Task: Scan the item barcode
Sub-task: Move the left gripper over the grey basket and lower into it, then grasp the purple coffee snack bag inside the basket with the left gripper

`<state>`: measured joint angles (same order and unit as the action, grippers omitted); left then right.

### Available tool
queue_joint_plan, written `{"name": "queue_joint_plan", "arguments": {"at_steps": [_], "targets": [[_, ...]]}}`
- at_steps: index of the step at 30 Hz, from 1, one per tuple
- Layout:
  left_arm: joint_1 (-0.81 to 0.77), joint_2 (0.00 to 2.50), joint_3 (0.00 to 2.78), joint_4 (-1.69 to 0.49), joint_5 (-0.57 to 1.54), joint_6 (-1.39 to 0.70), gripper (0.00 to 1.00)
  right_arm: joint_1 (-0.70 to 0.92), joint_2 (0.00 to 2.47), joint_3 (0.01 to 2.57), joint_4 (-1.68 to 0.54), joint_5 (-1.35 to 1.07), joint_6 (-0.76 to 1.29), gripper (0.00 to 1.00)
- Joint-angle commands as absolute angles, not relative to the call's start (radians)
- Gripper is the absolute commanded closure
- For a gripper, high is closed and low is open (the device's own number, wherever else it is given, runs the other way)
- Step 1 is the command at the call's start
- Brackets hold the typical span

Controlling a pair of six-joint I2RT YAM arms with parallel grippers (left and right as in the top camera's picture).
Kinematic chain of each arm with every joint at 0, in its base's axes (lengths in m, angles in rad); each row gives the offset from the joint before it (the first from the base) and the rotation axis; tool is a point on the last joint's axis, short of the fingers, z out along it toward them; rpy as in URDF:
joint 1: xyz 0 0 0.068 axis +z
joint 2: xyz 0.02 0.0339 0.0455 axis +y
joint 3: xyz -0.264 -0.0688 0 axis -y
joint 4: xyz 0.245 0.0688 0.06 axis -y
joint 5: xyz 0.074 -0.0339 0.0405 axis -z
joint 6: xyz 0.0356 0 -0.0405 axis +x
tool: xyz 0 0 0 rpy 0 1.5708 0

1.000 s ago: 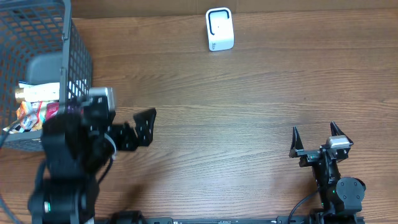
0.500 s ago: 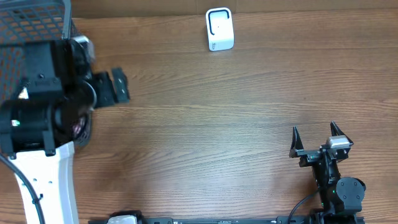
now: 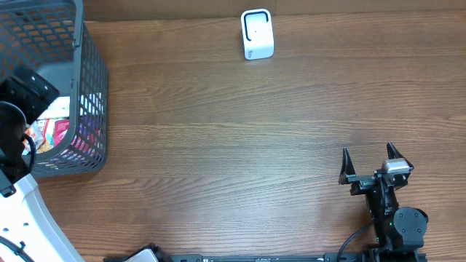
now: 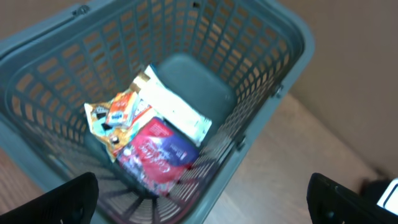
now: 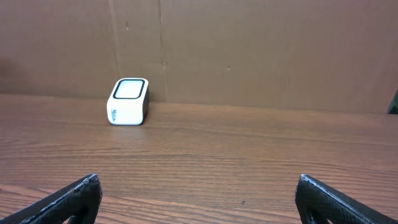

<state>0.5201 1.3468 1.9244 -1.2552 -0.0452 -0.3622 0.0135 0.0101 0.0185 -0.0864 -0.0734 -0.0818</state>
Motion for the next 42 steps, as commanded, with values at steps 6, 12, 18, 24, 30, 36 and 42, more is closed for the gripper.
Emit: {"name": "queue_joint_plan", "arguments": {"at_steps": [6, 12, 18, 24, 30, 36, 42], "targets": [[0.57, 1.429, 1.942, -1.15, -0.089, -0.509, 0.0, 0.011, 0.003, 0.009, -0.08, -0.07, -0.078, 0.0], [0.596, 1.542, 1.981, -1.122, -0.034, -0.464, 0.0, 0.011, 0.003, 0.009, -0.08, -0.07, -0.078, 0.0], [0.651, 1.65, 1.993, -1.119, -0.069, -0.464, 0.0, 0.011, 0.003, 0.009, -0.08, -0.07, -0.078, 0.0], [0.656, 1.732, 1.993, -1.118, -0.084, -0.464, 0.0, 0.011, 0.003, 0.009, -0.08, -0.07, -0.078, 0.0], [0.656, 1.801, 1.992, -1.152, -0.115, -0.464, 0.0, 0.011, 0.003, 0.009, -0.08, -0.07, -0.078, 0.0], [0.656, 1.897, 1.991, -1.216, -0.116, -0.464, 0.0, 0.011, 0.003, 0.009, -0.08, -0.07, -0.078, 0.0], [0.652, 1.992, 1.991, -1.23, -0.136, -0.439, 0.0, 0.011, 0.003, 0.009, -0.08, -0.07, -0.078, 0.0]]}}
